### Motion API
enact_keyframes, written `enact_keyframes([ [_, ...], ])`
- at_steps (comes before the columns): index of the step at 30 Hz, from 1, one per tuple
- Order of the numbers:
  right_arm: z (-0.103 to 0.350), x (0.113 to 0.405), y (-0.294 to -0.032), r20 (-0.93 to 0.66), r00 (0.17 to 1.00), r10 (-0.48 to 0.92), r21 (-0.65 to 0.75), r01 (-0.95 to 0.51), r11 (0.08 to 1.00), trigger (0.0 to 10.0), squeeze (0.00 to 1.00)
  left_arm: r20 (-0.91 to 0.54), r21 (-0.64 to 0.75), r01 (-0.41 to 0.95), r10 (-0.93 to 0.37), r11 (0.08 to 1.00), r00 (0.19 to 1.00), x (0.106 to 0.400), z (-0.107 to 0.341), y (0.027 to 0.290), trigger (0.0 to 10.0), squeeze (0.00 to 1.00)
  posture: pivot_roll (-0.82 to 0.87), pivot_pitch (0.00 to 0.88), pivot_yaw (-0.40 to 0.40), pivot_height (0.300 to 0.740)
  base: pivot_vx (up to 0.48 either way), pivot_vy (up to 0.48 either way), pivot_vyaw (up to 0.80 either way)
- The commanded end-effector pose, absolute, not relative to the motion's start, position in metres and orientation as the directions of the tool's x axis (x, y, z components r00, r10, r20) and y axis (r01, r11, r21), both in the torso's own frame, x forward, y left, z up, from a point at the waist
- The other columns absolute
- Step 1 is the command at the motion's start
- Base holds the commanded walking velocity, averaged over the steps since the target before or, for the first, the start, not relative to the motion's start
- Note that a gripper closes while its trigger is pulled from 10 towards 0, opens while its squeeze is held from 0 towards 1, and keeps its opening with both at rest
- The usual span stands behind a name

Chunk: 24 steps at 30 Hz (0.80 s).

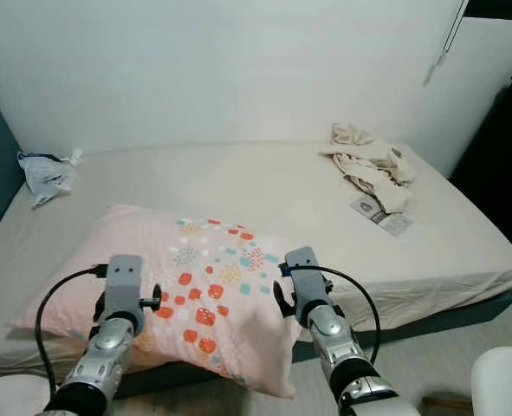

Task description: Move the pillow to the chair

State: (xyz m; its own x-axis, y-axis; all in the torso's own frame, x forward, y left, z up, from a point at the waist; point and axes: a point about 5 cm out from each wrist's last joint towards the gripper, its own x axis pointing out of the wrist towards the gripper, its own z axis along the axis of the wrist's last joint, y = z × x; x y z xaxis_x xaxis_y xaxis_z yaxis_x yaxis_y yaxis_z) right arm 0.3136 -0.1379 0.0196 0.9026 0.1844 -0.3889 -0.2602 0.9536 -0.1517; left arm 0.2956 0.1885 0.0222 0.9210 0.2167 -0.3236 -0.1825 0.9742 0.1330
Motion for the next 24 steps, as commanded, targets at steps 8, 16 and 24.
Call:
enact_keyframes([
  [8, 0.016, 0.310, -0.142, -0.388, 0.906, 0.168, -0.112, -0.227, 0.968, 10.0, 0.00, -0.328, 0.144, -0.120, 0.161, 0.982, 0.931, 0.299, 0.022, 0.177, 10.0, 0.00, 0.01, 0.000, -0.084, 0.740, 0.000, 0.000, 0.00],
  [16, 0.013, 0.306, -0.139, -0.393, 0.900, 0.191, -0.118, -0.255, 0.960, 10.0, 0.00, -0.348, 0.144, -0.149, 0.191, 0.978, 0.918, 0.295, 0.018, 0.182, 10.0, 0.00, -0.01, 0.000, -0.059, 0.740, 0.000, 0.000, 0.00],
  [24, 0.007, 0.299, -0.139, -0.390, 0.906, 0.163, -0.079, -0.210, 0.975, 10.0, 0.00, -0.328, 0.172, -0.057, 0.111, 0.984, 0.938, 0.297, 0.020, 0.171, 10.0, 0.00, -0.03, 0.000, -0.045, 0.740, 0.000, 0.000, 0.00],
])
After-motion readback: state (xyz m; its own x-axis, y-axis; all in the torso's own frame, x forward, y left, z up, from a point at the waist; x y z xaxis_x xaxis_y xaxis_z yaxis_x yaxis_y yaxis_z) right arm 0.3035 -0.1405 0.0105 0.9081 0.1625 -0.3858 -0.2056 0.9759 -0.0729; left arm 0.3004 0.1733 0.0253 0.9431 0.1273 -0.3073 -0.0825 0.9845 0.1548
